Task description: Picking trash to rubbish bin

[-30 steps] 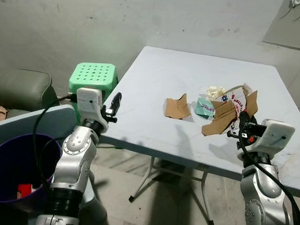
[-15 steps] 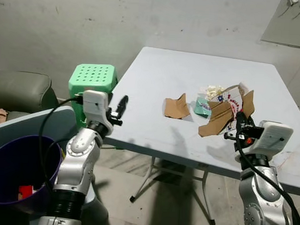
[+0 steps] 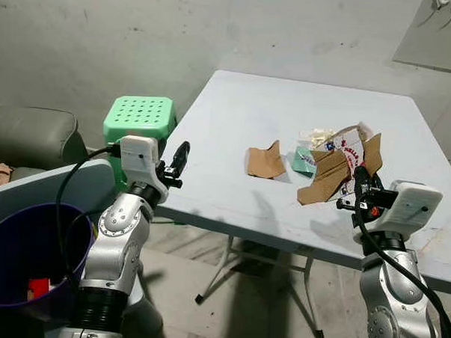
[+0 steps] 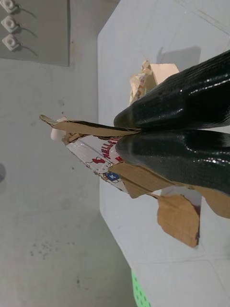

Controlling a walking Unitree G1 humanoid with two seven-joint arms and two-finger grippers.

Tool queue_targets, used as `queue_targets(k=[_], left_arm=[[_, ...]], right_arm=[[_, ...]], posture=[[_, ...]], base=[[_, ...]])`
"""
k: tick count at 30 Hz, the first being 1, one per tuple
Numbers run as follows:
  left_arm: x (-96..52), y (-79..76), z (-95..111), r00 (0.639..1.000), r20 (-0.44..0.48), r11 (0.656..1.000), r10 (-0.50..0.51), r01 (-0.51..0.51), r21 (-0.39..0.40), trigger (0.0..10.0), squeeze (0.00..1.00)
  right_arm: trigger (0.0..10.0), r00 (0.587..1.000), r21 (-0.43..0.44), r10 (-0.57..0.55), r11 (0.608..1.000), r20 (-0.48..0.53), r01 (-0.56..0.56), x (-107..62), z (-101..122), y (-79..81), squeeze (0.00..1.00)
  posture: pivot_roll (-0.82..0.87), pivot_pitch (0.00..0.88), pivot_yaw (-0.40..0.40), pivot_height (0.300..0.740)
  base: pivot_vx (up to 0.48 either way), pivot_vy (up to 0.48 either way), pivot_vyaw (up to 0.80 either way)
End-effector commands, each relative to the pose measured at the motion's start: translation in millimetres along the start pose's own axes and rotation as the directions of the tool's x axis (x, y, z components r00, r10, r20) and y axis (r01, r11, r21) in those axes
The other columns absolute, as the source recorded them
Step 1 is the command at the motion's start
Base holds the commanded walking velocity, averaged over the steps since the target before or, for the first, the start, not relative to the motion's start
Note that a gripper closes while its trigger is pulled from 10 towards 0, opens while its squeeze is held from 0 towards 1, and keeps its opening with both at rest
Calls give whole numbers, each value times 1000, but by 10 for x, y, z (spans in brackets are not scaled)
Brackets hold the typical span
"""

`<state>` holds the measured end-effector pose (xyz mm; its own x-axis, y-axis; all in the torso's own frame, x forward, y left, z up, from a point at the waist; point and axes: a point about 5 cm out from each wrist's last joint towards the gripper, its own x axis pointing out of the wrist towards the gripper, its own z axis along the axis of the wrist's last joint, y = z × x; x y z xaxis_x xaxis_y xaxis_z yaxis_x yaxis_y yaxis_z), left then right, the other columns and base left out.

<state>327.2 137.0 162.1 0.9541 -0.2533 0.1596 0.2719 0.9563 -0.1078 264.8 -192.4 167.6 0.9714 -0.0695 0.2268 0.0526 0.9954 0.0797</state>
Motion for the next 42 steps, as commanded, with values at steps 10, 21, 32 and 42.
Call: queue_targets(k=[10,21,32,42], left_arm=[[-58,-32,6,999,11,999,-34,34,12,10000,0],[-47,-8,20,1000,13,1000,-21,21,6,10000,0],[-45,-14,10,1000,-5,1000,-26,26,6,10000,0],[-46,-18,9,1000,-12,1000,-26,27,8,10000,0]], right_arm=[[10000,997,20,75,997,7,-76,-63,5,59,0],[10000,998,24,61,998,11,-61,-36,19,36,0],[10000,998,29,58,998,6,-58,-40,10,31,0],[10000,998,31,59,998,-1,-59,-49,-2,34,0]], posture=[[-76,0,-15,740],[-74,0,-16,740],[-72,0,-14,740],[-69,0,-16,740]], base=[[0,0,0],[0,0,0],[0,0,0],[-123,0,0]])
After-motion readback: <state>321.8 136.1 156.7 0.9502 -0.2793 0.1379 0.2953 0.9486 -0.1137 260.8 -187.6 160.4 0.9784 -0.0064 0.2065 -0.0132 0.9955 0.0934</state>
